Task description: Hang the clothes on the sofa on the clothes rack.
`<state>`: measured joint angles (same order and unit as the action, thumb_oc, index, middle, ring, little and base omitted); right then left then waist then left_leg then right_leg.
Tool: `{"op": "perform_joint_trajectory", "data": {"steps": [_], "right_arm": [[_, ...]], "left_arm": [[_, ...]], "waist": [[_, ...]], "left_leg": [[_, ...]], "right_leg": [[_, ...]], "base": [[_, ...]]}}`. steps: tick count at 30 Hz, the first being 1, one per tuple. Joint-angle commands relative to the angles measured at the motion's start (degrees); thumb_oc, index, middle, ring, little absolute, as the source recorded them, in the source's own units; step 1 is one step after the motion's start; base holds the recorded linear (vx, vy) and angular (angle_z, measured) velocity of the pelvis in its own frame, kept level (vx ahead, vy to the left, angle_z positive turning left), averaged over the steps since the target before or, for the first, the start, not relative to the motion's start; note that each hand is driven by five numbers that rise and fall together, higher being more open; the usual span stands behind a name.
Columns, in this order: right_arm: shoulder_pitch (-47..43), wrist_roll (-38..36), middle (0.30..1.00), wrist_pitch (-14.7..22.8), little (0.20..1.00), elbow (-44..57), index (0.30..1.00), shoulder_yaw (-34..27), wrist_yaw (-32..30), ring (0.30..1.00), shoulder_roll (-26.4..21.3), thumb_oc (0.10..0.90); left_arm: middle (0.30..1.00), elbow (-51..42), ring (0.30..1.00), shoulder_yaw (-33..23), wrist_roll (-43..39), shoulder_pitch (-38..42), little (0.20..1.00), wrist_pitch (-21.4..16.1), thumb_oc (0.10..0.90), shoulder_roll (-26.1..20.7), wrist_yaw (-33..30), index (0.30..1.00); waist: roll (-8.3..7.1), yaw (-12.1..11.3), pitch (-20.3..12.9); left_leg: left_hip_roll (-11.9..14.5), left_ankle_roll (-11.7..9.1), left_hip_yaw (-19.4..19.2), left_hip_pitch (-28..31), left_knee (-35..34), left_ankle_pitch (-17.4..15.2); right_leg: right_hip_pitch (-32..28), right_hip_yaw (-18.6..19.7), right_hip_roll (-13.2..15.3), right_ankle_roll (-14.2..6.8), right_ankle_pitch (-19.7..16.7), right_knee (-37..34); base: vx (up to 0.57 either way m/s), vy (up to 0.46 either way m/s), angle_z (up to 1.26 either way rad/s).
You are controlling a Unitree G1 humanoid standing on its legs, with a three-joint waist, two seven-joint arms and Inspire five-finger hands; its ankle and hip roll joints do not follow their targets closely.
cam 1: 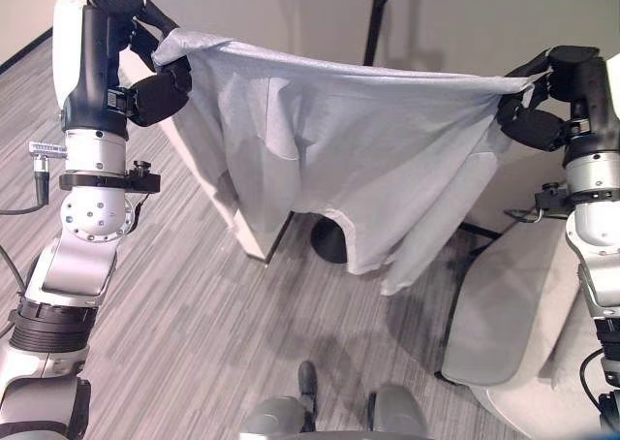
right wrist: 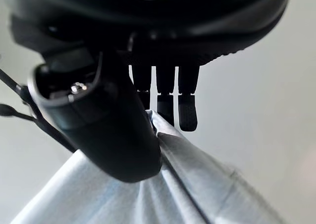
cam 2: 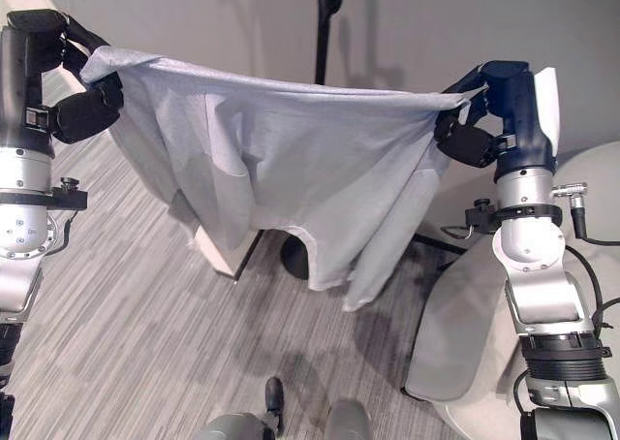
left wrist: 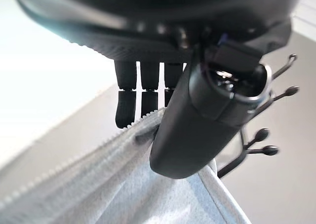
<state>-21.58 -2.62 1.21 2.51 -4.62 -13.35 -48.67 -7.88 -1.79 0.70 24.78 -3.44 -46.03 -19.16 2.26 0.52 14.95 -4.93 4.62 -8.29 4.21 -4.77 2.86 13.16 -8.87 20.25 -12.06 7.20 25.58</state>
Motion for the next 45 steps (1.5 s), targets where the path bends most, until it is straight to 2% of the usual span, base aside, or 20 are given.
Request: {"op": "perform_joint_trajectory", "data": {"steps": [1, 2, 3, 4, 6, 14, 17, 22, 27, 29, 30, 31, 32, 33, 34, 35, 36, 38, 40, 45], "right_arm": [[-6.8, 0.7, 0.3, 4.3, 0.3, 2.5, 0.3, -4.7, -4.4, 0.3, -2.0, 0.4], [-6.0, 0.8, 0.3, 4.3, 0.3, 2.3, 0.3, -5.6, -4.5, 0.3, -2.1, 0.4], [-5.5, 0.9, 0.3, 4.1, 0.3, 3.3, 0.3, -6.1, -3.9, 0.3, -1.7, 0.4], [-4.6, 0.8, 0.3, 4.4, 0.3, 4.2, 0.3, -6.6, -3.9, 0.3, -1.4, 0.4], [-4.1, -0.6, 0.3, 5.5, 0.3, 5.1, 0.3, -7.8, -3.7, 0.3, -1.6, 0.4], [-1.5, -2.7, 0.3, 6.2, 0.3, 5.2, 0.3, -10.4, -2.9, 0.3, -3.4, 0.4], [-1.4, 0.0, 0.3, 6.1, 0.3, 5.2, 0.3, -12.1, -5.4, 0.3, -4.9, 0.4], [-5.1, 0.3, 0.3, 7.3, 0.3, 4.8, 0.3, -13.2, -9.3, 0.3, -7.5, 0.4], [-9.8, -0.7, 0.3, 8.1, 0.3, 3.0, 0.3, -11.0, -10.4, 0.3, -11.5, 0.4], [-17.0, -2.9, 0.3, 8.1, 0.3, -1.4, 0.3, -5.3, -10.3, 0.3, -17.5, 0.4], [-24.1, -4.8, 0.3, 7.9, 0.3, -5.9, 0.3, 0.5, -10.4, 0.3, -21.3, 0.4], [-25.9, -5.5, 0.3, 7.7, 0.3, -7.4, 0.3, 2.3, -10.5, 0.3, -22.0, 0.4], [-32.3, -8.2, 0.3, 7.4, 0.3, -11.4, 0.3, 7.9, -9.7, 0.3, -23.9, 0.4], [-35.4, -8.4, 0.3, 7.3, 0.3, -13.1, 0.3, 11.1, -9.6, 0.3, -24.6, 0.4], [-38.8, -8.7, 0.3, 7.1, 0.3, -15.2, 0.3, 15.2, -9.0, 0.3, -25.0, 0.4], [-43.3, -8.5, 0.3, 5.8, 0.3, -18.2, 0.3, 19.5, -8.4, 0.3, -25.1, 0.4], [-45.0, -9.6, 0.3, 6.1, 0.3, -18.8, 0.3, 21.1, -8.1, 0.3, -23.4, 0.4], [-46.9, -10.6, 0.3, 6.1, 0.3, -19.6, 0.3, 23.0, -7.8, 0.3, -21.4, 0.4], [-51.3, -11.0, 0.3, 5.5, 0.3, -22.7, 0.3, 28.4, -6.9, 0.3, -18.7, 0.4], [-54.4, -11.6, 0.3, 5.0, 0.3, -26.1, 0.3, 31.4, -6.7, 0.3, -15.9, 0.4]], "left_arm": [[0.3, -3.0, 0.3, -8.3, 3.5, 2.7, 0.3, -3.5, 0.4, -2.3, -4.4, 0.3], [0.3, -3.2, 0.3, -8.8, 3.9, 2.1, 0.3, -3.4, 0.4, -2.8, -4.1, 0.3], [0.3, -3.2, 0.3, -9.5, 3.9, 1.6, 0.3, -3.1, 0.4, -2.5, -3.9, 0.3], [0.3, -3.3, 0.3, -10.2, 3.9, 0.9, 0.3, -3.2, 0.4, -1.7, -4.3, 0.3], [0.3, -3.7, 0.3, -10.9, 3.6, 0.1, 0.3, -3.9, 0.4, -0.8, -4.6, 0.3], [0.3, -3.1, 0.3, -9.9, 2.1, 0.1, 0.3, -4.1, 0.4, 2.3, -4.3, 0.3], [0.3, -3.0, 0.3, -10.5, 1.8, 0.1, 0.3, -4.2, 0.4, 3.2, -5.7, 0.3], [0.3, -5.1, 0.3, -11.8, 1.5, 0.8, 0.3, -5.2, 0.4, 4.7, -8.9, 0.3], [0.3, -5.4, 0.3, -12.6, 1.8, 2.3, 0.3, -5.6, 0.4, 3.2, -10.8, 0.3], [0.3, -2.5, 0.3, -11.3, 1.9, 5.8, 0.3, -5.0, 0.4, -0.9, -11.8, 0.3], [0.3, 2.0, 0.3, -8.0, 3.7, 11.3, 0.3, -3.6, 0.4, -4.8, -12.9, 0.3], [0.3, 3.2, 0.3, -6.5, 3.3, 13.0, 0.3, -3.5, 0.4, -5.6, -13.1, 0.3], [0.3, 7.4, 0.3, -2.5, 2.4, 18.2, 0.3, -3.6, 0.4, -7.2, -13.0, 0.3], [0.3, 8.9, 0.3, -0.7, 2.7, 20.1, 0.3, -3.2, 0.4, -8.5, -13.0, 0.3], [0.3, 11.1, 0.3, 1.7, 2.6, 22.5, 0.3, -2.8, 0.4, -10.1, -12.8, 0.3], [0.3, 12.7, 0.3, 3.3, 1.2, 23.4, 0.3, -2.5, 0.4, -11.1, -12.1, 0.3], [0.3, 14.3, 0.3, 3.2, 0.7, 24.0, 0.3, -2.4, 0.4, -11.0, -12.4, 0.3], [0.3, 16.3, 0.3, 4.9, 0.9, 25.7, 0.3, -2.4, 0.4, -11.3, -12.2, 0.3], [0.3, 22.7, 0.3, 10.4, 2.4, 30.7, 0.3, -1.2, 0.4, -12.6, -12.1, 0.3], [0.3, 28.7, 0.3, 11.8, 3.0, 32.3, 0.3, 0.1, 0.4, -13.6, -12.9, 0.3]], "waist": [[-1.52, -0.7, -7.8], [-2.27, -0.6, -8.2], [-2.82, -0.8, -8.7], [-3.52, -1.0, -9.1], [-4.04, -1.1, -9.8], [-3.76, 0.0, -12.7], [-3.43, 0.2, -13.1], [-3.53, -0.1, -13.7], [-3.81, -0.6, -13.7], [-4.99, -1.4, -12.6], [-6.18, -1.9, -10.9], [-6.68, -2.1, -10.5], [-7.14, -1.4, -10.1], [-7.36, -1.5, -10.4], [-7.27, -2.1, -10.6], [-6.5, -2.7, -10.8], [-5.54, -2.7, -11.1], [-4.4, -1.7, -12.6], [-3.65, -1.7, -14.2], [-3.78, -2.4, -14.5]], "left_leg": [[5.7, -7.1, 0.6, 3.7, -0.2, -10.4], [5.6, -7.5, 0.8, 3.3, -0.2, -10.2], [5.6, -7.6, 0.9, 3.5, -0.2, -10.2], [5.6, -7.9, 1.0, 3.4, -0.2, -9.9], [6.7, -8.5, 0.8, 3.0, -0.2, -9.4], [10.2, -10.7, 0.8, 3.5, -0.2, -8.6], [11.1, -11.4, 0.3, 4.2, -0.2, -8.6], [13.2, -12.9, -0.6, 5.7, -0.2, -7.9], [14.8, -13.7, -0.9, 6.8, 0.2, -6.0], [15.5, -13.7, 1.7, 3.9, 8.9, -4.6], [14.3, -13.9, 5.2, -0.5, 18.2, -2.4], [14.0, -13.7, 5.7, -1.9, 19.8, -1.8], [13.5, -12.8, 4.5, -4.3, 17.0, -3.9], [12.9, -12.4, 4.1, -4.4, 14.0, -4.8], [12.1, -12.4, 4.7, -5.0, 10.1, -3.8], [11.1, -12.6, 6.4, -5.5, 2.7, -2.0], [10.6, -12.4, 7.6, -4.4, 0.2, -1.1], [10.6, -12.6, 6.7, -3.4, -0.2, -1.8], [9.8, -12.3, 4.1, -1.3, -0.2, -2.9], [9.6, -11.8, 1.8, -0.2, -0.2, -3.9]], "right_leg": [[-6.1, -1.0, -4.7, 1.6, -12.8, -25.2], [-8.4, -0.3, -4.9, 0.4, -14.4, -29.2], [-9.2, -0.1, -5.1, 0.6, -14.8, -30.0], [-9.8, 0.0, -5.4, 0.2, -16.8, -30.5], [-10.4, -0.9, -6.3, 0.4, -15.4, -30.6], [-14.2, -4.8, -8.7, 1.7, -11.5, -30.6], [-15.2, -5.3, -9.5, 2.2, -10.4, -30.6], [-16.8, -6.3, -11.4, 3.2, -8.3, -30.6], [-17.9, -6.6, -12.9, 4.0, -6.8, -30.6], [-19.3, -5.8, -14.2, 5.3, -5.7, -30.6], [-20.1, -5.3, -14.5, 6.5, -5.4, -30.6], [-20.4, -5.3, -14.5, 6.5, -5.3, -30.6], [-20.3, -6.3, -13.9, 5.9, -5.5, -30.6], [-20.1, -6.1, -13.6, 5.6, -5.9, -30.6], [-19.9, -5.7, -13.6, 5.2, -6.3, -30.6], [-20.0, -4.5, -14.2, 4.9, -5.7, -30.6], [-19.5, -3.6, -14.5, 4.9, -6.0, -30.6], [-19.4, -3.6, -14.1, 4.5, -6.1, -30.6], [-19.7, -2.9, -12.6, 4.0, -6.5, -30.6], [-19.5, -2.4, -11.6, 3.2, -7.0, -30.6]], "base": [[0.18, -0.189, -0.17], [0.18, -0.174, 0.03], [0.14, -0.175, 0.3], [0.15, -0.188, 0.53], [0.13, -0.193, 0.57], [0.1, -0.122, 0.24], [0.06, -0.106, 0.01], [0.03, -0.152, -0.01], [0.01, -0.147, -0.03], [-0.03, -0.297, -0.08], [-0.04, -0.283, -0.12], [-0.06, -0.184, -0.12], [0.0, -0.035, 0.02], [0.02, 0.04, 0.25], [0.07, 0.088, 0.53], [0.07, 0.088, 0.36], [0.1, 0.086, -0.02], [0.16, 0.133, -0.67], [0.2, 0.183, -0.43], [0.07, 0.076, -0.25]]}}
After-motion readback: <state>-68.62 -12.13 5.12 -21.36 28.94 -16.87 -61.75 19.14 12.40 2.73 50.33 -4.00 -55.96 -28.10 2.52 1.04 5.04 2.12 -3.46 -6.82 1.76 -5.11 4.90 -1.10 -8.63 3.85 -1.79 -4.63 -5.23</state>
